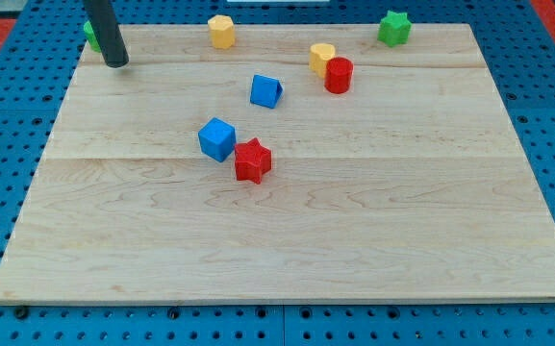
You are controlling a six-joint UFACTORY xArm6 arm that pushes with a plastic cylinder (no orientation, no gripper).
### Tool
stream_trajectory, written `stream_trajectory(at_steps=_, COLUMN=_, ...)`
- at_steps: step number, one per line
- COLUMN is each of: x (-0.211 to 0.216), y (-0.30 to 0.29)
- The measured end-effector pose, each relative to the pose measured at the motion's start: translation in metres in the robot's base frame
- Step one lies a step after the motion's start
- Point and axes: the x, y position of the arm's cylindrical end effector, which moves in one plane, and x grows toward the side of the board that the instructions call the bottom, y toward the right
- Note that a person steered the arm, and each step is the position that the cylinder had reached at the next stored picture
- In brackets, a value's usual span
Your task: Separate the heart and red circle
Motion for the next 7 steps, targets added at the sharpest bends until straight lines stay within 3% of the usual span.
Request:
stream_trajectory(at_steps=1, x=-0.001, y=0.027)
stream_trajectory(at_steps=3, x=-0.031, y=0.275)
stream_trajectory(at_steps=4, x=-0.04, y=0.359)
stream_trajectory(at_steps=5, x=0.026, y=0.341)
stream_trajectory(at_steps=7, x=0.094, y=0.307)
